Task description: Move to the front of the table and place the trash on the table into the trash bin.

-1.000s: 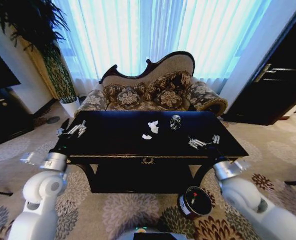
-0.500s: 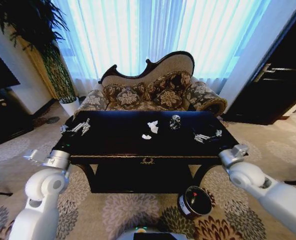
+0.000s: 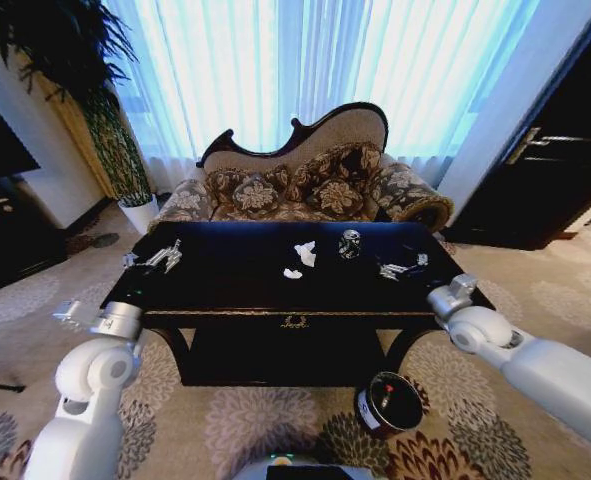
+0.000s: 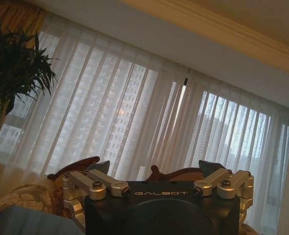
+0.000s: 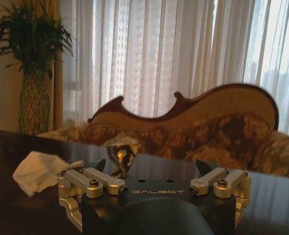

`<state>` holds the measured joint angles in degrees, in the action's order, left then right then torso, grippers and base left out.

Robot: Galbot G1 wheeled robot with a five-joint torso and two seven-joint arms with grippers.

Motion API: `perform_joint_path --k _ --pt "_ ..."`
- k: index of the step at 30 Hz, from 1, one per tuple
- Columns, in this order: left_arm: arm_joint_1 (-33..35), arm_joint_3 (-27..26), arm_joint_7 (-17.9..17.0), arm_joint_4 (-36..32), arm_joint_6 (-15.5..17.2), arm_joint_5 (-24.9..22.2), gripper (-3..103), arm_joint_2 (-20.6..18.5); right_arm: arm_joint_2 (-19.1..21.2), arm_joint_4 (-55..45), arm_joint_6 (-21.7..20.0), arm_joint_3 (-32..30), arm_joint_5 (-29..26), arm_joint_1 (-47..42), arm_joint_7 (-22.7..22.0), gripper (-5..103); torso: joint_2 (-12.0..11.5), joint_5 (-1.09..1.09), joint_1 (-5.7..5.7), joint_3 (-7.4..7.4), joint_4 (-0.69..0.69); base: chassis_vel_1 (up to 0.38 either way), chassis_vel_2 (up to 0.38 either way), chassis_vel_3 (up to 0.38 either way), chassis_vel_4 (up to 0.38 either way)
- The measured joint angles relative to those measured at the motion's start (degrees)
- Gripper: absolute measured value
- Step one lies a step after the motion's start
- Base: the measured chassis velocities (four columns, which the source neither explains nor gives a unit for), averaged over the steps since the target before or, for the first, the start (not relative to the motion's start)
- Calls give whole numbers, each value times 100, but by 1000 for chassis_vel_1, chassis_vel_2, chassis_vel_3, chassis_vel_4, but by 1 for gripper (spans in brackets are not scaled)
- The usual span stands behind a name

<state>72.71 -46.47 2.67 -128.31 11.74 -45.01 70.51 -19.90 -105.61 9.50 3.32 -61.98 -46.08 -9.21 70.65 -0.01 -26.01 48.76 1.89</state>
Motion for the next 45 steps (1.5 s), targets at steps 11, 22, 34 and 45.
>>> perform_joint_path --k 11,22,34,45 --pt "-77 -51 1 194 6 -5 100 -49 -568 437 -213 1914 78 1816 -445 100 0 0 0 0 -2 0 0 0 0" --pt "-182 -16 19 434 -7 8 100 -53 -1019 1150 -171 2610 287 2617 -443 100 0 -1 0 0 -3 0 0 0 0" --pt "-273 3 30 594 -23 51 100 -46 -1423 1500 -78 3159 222 3216 -390 100 0 -2 0 -1 -2 0 0 0 0" --pt "-231 -62 38 642 -88 51 100 -78 -1652 1787 -23 3481 239 3478 -422 79 0 0 0 0 -2 0 0 0 0"
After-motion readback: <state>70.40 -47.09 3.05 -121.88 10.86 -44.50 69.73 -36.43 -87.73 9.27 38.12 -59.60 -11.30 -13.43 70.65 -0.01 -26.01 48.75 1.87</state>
